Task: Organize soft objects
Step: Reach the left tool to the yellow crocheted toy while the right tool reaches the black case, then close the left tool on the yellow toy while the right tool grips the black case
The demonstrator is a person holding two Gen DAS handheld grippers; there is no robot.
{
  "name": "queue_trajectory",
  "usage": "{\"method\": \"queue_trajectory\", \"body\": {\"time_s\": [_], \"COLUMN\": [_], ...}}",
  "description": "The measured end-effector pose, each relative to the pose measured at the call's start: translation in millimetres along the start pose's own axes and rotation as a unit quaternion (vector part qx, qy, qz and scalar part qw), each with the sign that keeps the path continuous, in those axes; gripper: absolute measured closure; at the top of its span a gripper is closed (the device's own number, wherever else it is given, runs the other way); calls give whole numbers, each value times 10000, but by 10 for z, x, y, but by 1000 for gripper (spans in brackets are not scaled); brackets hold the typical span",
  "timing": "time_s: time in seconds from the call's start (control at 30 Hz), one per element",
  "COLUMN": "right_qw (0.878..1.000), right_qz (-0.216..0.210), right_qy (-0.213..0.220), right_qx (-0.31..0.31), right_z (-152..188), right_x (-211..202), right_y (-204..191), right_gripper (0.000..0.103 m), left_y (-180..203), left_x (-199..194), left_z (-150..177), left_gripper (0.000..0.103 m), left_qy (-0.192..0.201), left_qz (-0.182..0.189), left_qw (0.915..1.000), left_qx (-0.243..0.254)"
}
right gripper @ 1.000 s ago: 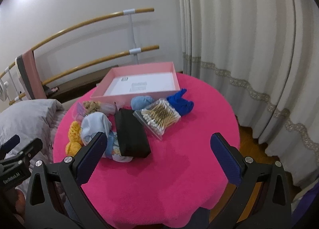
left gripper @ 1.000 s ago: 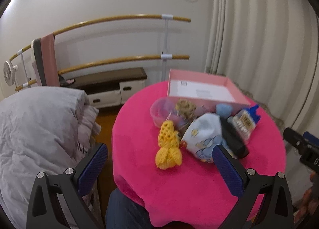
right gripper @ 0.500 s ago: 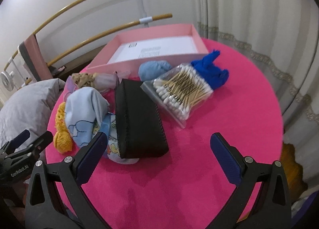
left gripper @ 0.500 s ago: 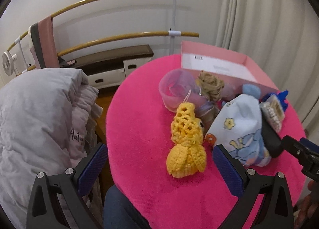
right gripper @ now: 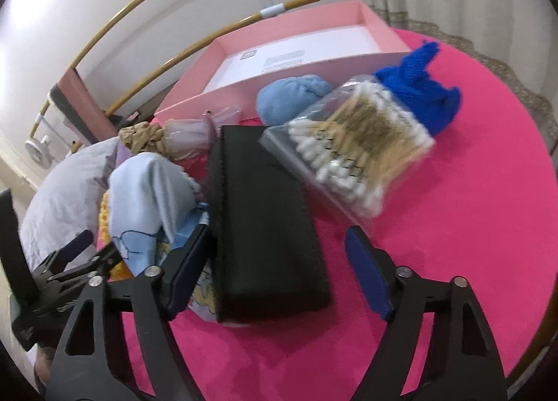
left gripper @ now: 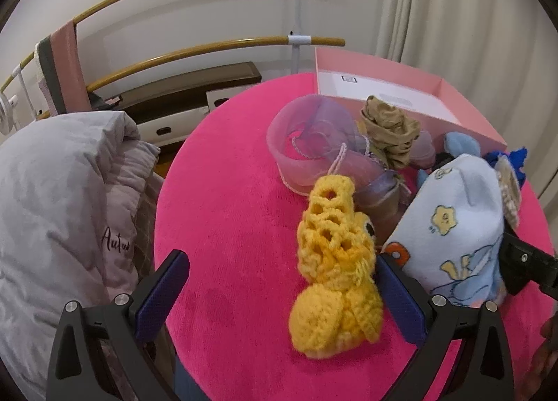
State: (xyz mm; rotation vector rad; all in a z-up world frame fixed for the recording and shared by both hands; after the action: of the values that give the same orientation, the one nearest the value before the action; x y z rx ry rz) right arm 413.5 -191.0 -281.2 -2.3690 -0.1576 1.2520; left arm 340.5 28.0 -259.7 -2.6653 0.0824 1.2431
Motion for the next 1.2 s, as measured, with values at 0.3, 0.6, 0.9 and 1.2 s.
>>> {"method": "queue_trajectory", "body": {"time_s": [0.3, 0.6, 0.9, 1.2], "right_qw": [9994, 9994, 9987, 9959], "right_qz": [-310, -270, -465, -686], "right_qy": [-178, -176, 91, 459], "right_qx": [-31, -147, -171, -367], "right_z": [-50, -92, 46, 37], "right_x": [71, 145, -186, -633], "right_y": [-100, -143, -186, -392], "right_gripper": [55, 56, 68, 68], "left_y": [30, -15, -144, -138], "left_x": [280, 380, 137, -426], "left_z": [-21, -37, 117, 182], "left_gripper": [44, 73, 77, 77], "left_qy": [-90, -83, -34, 294], "left_qz": [363, 571, 446, 365], "left_qw": [9993, 9983, 9990, 9989], "left_qx": [-9, 19, -59, -93]}}
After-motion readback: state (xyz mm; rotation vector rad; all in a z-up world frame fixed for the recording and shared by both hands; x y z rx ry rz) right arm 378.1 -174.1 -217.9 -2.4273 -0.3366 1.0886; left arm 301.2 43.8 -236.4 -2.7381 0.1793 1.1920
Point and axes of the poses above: each gripper's, at about its wrist camera, not at the fingertips, and x roughly the way its jaws point, y to its right, z to its underside, the point moved 7 cm from there along x, roughly the way its jaws point, and after that the axes turned 14 degrees about x, right-handed, at the moved point
